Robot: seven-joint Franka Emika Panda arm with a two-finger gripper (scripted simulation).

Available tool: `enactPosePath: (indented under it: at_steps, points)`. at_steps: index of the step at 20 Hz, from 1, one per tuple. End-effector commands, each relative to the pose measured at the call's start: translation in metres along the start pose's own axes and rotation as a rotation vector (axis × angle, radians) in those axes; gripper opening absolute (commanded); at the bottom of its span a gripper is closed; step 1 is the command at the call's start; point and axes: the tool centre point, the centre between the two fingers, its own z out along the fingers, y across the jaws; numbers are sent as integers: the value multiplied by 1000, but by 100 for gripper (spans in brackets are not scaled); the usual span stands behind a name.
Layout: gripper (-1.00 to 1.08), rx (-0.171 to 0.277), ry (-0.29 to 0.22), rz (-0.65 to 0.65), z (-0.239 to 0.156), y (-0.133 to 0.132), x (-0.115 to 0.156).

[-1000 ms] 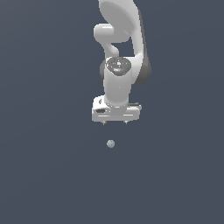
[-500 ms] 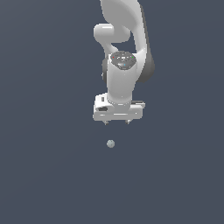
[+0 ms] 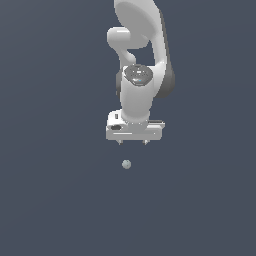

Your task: Pick up the object and move it to a goal position.

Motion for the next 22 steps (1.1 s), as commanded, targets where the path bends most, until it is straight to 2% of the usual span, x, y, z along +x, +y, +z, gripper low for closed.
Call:
enactPosePath:
  at_steps: [1, 15, 22]
  points:
    - [100, 2, -3, 41, 7, 2, 3]
    - [100, 12, -26, 411, 67, 16, 23]
    - [100, 11, -32, 530, 87, 22, 28]
